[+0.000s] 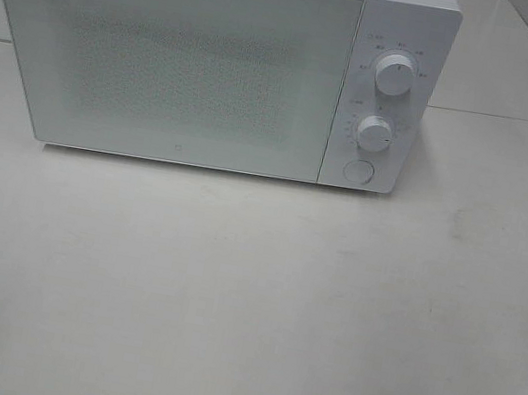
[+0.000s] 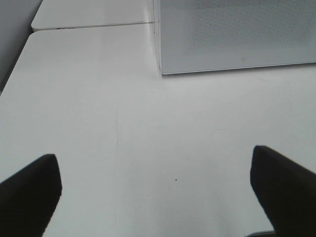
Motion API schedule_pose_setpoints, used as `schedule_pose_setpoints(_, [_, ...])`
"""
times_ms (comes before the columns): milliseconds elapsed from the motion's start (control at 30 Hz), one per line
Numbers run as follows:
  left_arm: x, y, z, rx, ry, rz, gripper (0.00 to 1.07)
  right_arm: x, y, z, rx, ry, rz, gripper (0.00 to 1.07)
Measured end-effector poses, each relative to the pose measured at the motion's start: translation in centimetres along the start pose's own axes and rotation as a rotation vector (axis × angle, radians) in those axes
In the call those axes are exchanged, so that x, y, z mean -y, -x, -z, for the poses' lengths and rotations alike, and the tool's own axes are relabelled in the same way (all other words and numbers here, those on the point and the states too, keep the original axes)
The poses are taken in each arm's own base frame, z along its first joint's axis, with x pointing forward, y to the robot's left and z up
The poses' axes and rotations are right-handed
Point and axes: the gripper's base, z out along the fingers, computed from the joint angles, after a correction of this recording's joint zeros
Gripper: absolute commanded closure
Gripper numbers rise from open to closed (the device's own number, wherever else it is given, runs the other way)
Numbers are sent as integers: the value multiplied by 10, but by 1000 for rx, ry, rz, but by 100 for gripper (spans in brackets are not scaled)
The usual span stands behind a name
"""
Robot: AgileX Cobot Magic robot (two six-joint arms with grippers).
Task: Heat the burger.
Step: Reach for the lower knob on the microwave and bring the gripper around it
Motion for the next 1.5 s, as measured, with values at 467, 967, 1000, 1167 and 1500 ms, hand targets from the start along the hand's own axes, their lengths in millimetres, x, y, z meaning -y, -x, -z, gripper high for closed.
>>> schedule_pose_setpoints(467, [0, 0, 0, 0, 0, 0, 8, -3, 15, -48, 0, 10, 5, 31])
schedule_pose_setpoints(967, [0, 0, 0, 0, 0, 0, 8, -6, 22, -103, 38, 25, 4, 31])
schedule_pose_setpoints(1000, [0, 0, 0, 0, 0, 0, 8, -6, 23, -110, 53, 28, 4, 31])
schedule_pose_setpoints(1167, [0, 0, 0, 0, 0, 0, 8, -8, 26, -128, 123, 37, 3, 31])
schedule_pose_setpoints(1500, [0, 0, 0, 0, 0, 0, 8, -7, 16, -150, 284, 45, -42, 31])
